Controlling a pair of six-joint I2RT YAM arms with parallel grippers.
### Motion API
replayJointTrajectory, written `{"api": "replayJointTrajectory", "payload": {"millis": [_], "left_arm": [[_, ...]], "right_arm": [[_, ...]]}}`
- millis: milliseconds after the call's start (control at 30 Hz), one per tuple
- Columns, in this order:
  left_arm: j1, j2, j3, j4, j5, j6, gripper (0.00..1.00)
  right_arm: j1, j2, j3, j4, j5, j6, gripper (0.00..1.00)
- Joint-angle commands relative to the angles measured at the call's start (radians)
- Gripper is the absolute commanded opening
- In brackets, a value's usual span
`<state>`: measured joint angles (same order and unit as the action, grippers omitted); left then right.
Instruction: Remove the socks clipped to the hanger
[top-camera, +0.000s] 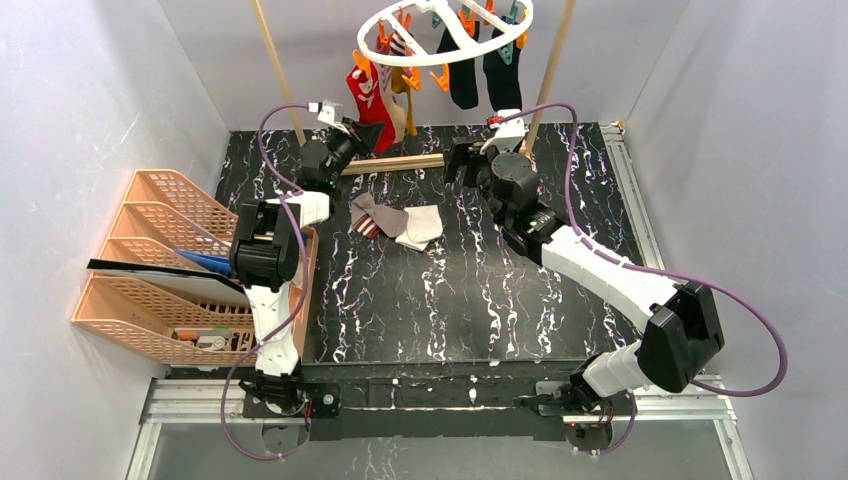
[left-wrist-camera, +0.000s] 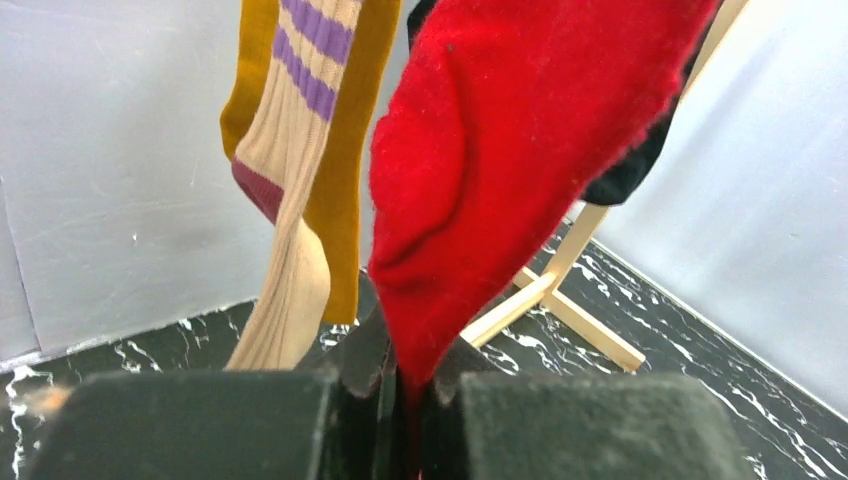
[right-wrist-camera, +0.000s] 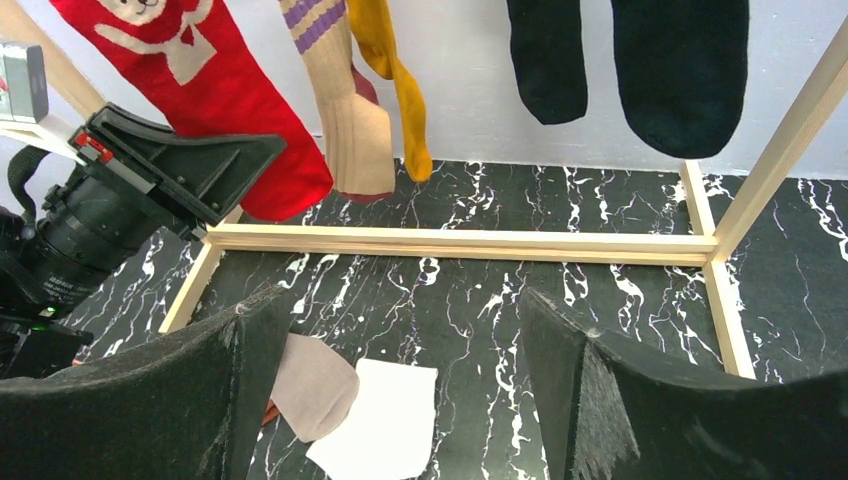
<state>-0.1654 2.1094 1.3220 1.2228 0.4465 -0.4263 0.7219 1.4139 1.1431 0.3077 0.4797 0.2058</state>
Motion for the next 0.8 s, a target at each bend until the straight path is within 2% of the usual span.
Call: {"api": "replayJointTrajectory", "payload": {"millis": [0,467,667,767], "left_arm": [[0.003,-0.109,-0.059,0.023,0.0,-0.009,0.0],[-0.078,-0.455,-0.427,0.017,-0.125,0.105,0.0],[-0.161,-0.572,-0.508,-0.036,-0.165,0.181,0.0],[-0.239,-0.613,-0.515,-0.109,-0.195,0.256,0.0]], "right_arm": [[-0.003,0.007,0.067,0.033,-0.012,-0.008,0.92],[0.003,-0.016,0.076,-0.008,-0.045,0.05,0.91],[0.02,-0.035,0.074,-0.014,-0.01,0.042,0.91],[0.034,-0.054,0.061,0.001,0.011,0.03,0.91]]}}
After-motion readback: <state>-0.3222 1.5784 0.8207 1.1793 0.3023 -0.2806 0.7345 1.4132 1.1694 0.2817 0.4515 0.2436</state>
